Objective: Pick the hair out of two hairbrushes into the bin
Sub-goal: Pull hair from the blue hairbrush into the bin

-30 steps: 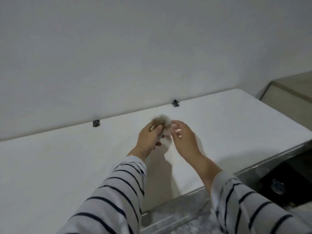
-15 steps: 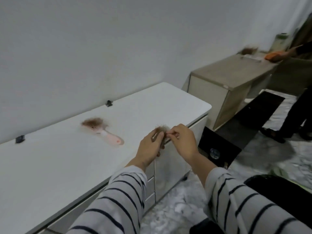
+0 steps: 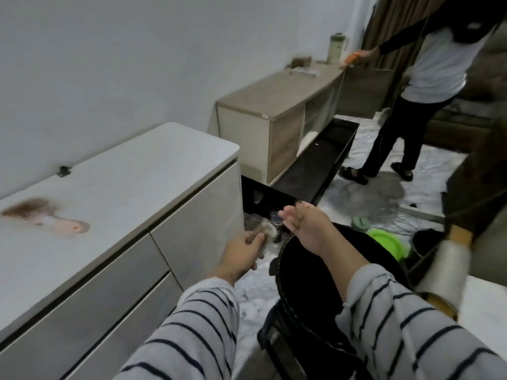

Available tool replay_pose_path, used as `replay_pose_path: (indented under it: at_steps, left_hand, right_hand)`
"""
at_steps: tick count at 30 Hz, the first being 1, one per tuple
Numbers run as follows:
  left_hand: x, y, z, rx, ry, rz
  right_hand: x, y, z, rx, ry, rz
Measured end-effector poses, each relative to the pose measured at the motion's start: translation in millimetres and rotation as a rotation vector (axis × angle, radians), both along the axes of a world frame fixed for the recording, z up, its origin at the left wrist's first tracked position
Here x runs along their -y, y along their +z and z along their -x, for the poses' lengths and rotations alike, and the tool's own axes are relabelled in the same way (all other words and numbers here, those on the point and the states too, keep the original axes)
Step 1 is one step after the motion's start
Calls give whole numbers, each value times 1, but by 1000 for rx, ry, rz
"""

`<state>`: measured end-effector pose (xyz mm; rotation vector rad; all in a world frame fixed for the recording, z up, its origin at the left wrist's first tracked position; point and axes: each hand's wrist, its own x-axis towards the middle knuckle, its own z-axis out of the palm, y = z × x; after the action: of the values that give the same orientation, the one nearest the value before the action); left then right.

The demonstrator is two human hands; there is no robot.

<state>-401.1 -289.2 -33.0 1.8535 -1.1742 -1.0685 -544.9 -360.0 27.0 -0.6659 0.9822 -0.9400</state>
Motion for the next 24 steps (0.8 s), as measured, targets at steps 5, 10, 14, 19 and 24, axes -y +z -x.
replay_pose_path:
  at_steps: [5,10,14,19,24]
  left_hand:
    - [5,2,40,-31,-72,31]
    - [9,9,67,-63,-85,37]
    - [11,17,77,-26,-50,43]
    - [18,17,79,169,-92,57]
    - [23,15,79,187,-128,27]
  right_hand:
    - [-5,-9,44,-200,70,-51]
    - [-14,-21,71,-927,295,347]
    - [-20,-22,92,-1110,441,436]
    - [-19,-18,99,-587,121,246]
    - [-13,-12,94,-120,76,115]
